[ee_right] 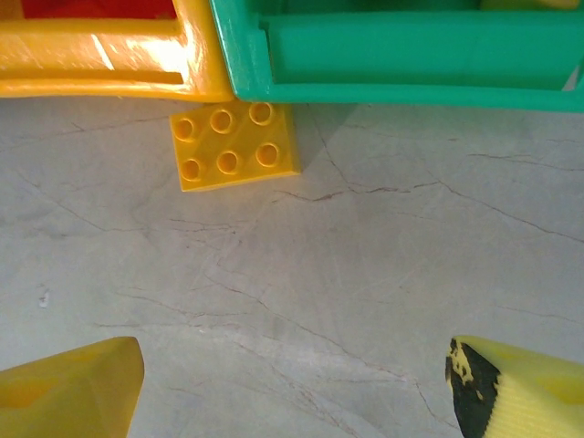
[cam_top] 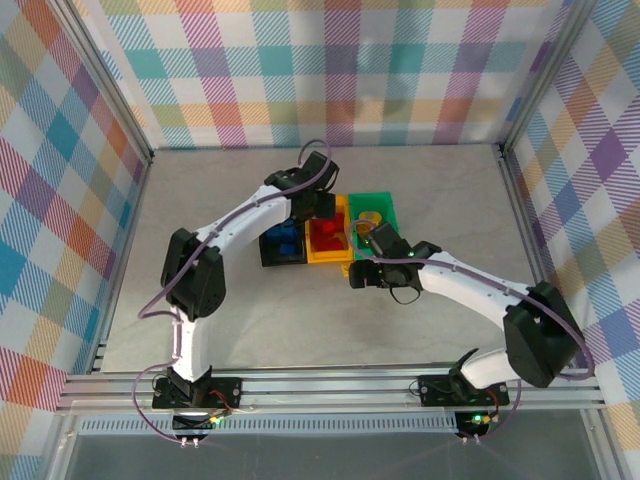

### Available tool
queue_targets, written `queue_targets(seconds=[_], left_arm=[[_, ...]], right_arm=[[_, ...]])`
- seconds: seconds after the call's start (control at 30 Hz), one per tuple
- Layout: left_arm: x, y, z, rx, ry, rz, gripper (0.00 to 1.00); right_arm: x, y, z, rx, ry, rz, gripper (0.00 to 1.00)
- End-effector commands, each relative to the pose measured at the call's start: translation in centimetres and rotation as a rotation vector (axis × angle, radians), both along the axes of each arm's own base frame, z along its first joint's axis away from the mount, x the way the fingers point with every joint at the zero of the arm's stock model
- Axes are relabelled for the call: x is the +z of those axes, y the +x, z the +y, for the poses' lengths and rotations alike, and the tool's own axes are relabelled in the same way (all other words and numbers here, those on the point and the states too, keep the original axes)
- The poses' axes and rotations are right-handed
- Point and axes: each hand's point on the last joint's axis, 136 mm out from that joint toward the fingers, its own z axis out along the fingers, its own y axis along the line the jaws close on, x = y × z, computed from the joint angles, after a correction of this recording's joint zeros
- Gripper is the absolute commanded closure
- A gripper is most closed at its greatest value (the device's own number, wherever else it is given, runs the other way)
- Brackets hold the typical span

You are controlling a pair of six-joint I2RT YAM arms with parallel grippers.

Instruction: Sort the legos into containers by color

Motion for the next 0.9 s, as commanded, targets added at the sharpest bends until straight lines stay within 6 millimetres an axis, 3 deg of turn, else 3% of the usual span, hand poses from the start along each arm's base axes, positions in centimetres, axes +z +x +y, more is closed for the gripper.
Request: queue_targets(seconds=[0.0, 0.3, 0.87], left_arm=[[3.7, -1.7, 2.8, 0.051, -0.010, -0.064, 0.36], [4.1, -7.0, 7.5, 0.125, -0.004, -0.071, 0.35], [6.6, -9.9, 9.3, 0.147, -0.069, -0.103, 0.31]], right_arm=[[0.7, 1.7, 1.5, -0.005, 0.013, -0.045, 0.14], [-1.7, 3.2, 3.9, 0.083, -0.036, -0.064, 0.14], [-4.7, 5.5, 4.8, 0.031, -0.107, -0.080, 0.20]])
